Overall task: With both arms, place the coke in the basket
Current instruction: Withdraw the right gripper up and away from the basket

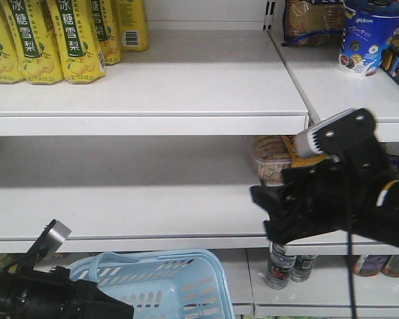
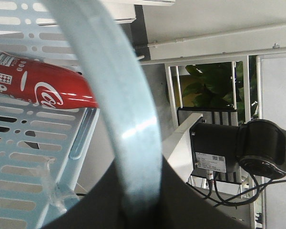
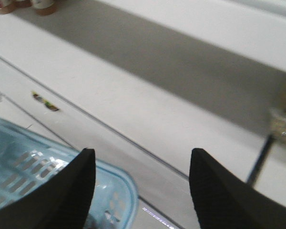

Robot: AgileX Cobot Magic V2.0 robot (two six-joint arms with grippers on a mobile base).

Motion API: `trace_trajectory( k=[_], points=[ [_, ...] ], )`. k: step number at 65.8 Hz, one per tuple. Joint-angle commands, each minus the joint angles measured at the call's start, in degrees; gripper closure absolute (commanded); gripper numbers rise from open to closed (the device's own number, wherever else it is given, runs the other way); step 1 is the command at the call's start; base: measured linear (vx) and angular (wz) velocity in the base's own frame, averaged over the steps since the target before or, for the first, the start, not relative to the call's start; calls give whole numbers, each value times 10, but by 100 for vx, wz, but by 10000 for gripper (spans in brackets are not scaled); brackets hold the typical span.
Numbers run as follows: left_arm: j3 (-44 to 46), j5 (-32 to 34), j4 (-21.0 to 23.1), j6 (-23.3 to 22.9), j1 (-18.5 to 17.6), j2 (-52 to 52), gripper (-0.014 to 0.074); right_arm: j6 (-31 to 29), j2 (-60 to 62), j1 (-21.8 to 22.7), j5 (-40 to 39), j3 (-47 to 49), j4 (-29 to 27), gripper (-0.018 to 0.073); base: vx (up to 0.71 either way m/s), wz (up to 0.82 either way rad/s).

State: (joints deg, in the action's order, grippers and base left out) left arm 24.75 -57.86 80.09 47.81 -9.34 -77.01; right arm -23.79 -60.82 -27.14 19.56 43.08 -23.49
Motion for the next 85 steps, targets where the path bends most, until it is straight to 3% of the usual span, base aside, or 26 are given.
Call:
trace_trajectory(
  k=[1,18,41,53,60,69,85],
  points=[
    [13,-53,61,7,-5,15,603,-4,55,57,-7,14,24,128,0,0],
    [13,-53,61,7,-5,15,603,-4,181,153,-8,6,81,128,0,0],
    [13,-53,61,7,-5,15,603,1,348,250,-33,-156,79,139,0,0],
    [13,-53,61,7,-5,15,603,27,439,265,-22,-207,80,139,0,0],
    [13,-53,61,7,-5,15,603,30,487,264,32,-236,77,139,0,0],
    [13,-53,61,7,-5,15,603,31,536,264,24,-237,67,139,0,0],
    [13,-53,61,7,-5,15,603,31,547,264,43,-239,66,139,0,0]
  ],
)
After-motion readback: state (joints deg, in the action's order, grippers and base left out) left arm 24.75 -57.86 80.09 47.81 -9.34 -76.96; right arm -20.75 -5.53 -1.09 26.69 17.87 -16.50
